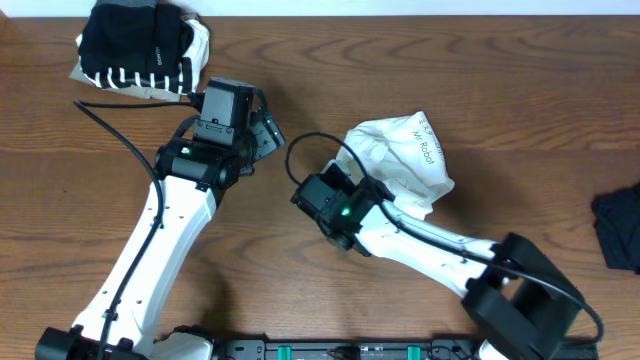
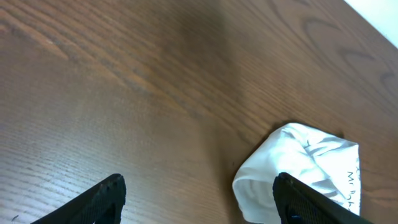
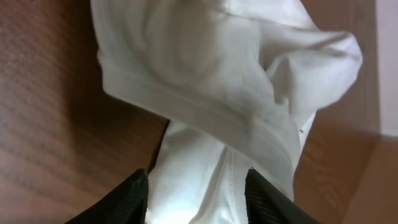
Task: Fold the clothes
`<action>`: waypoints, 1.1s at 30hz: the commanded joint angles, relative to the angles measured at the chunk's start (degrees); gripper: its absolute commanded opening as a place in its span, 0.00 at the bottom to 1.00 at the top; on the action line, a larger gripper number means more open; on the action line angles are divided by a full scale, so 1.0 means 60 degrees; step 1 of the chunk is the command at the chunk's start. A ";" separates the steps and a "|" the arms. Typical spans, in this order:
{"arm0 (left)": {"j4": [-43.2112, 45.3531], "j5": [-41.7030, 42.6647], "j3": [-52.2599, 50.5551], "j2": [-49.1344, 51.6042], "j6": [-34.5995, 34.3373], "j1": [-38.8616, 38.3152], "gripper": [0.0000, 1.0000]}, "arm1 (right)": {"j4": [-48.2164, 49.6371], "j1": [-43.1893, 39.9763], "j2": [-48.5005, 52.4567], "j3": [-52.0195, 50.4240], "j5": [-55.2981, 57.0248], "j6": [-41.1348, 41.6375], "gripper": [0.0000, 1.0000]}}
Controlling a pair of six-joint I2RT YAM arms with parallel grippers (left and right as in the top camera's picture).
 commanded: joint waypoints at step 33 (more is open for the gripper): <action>-0.0911 -0.0080 0.0109 0.0044 -0.0135 0.1683 0.97 | 0.2113 0.0317 0.1851 0.0168 0.2659 -0.1971 0.49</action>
